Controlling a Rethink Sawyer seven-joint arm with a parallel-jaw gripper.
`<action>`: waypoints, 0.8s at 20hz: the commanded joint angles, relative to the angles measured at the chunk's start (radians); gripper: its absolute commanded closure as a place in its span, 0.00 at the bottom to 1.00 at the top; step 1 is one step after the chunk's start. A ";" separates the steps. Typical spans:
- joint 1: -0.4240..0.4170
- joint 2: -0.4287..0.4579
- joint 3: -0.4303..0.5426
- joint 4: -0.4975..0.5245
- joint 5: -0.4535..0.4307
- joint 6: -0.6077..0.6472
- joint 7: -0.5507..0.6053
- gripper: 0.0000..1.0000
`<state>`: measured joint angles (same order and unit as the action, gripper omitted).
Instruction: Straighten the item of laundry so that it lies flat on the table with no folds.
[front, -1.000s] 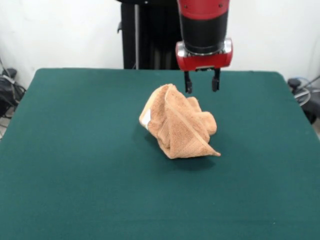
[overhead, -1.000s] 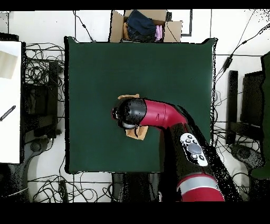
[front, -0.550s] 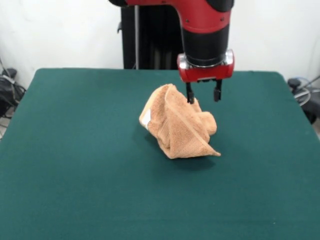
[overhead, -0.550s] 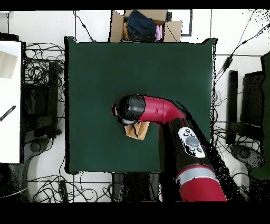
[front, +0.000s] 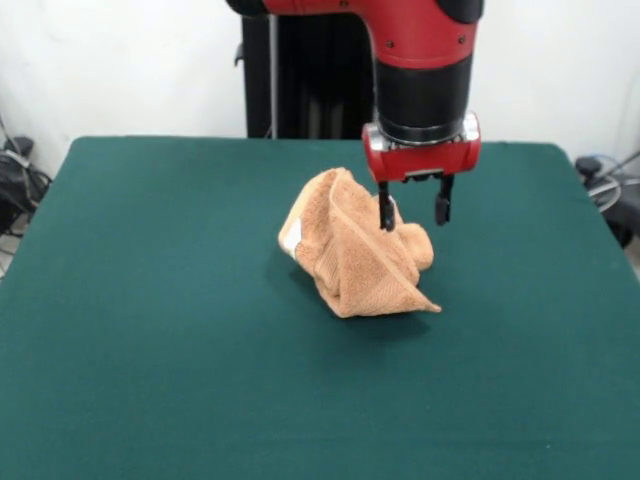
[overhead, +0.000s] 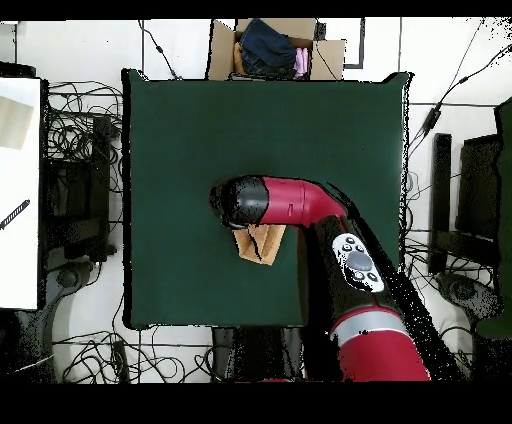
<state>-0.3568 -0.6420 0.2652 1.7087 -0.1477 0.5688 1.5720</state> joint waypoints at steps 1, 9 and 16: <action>0.007 -0.018 0.087 -0.011 -0.070 -0.089 -0.007 0.00; 0.000 -0.013 0.076 0.033 -0.090 -0.156 0.014 0.00; -0.003 0.009 0.061 0.059 -0.117 -0.204 0.039 0.00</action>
<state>-0.3585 -0.6490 0.2795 1.7126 -0.1913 0.4503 1.5720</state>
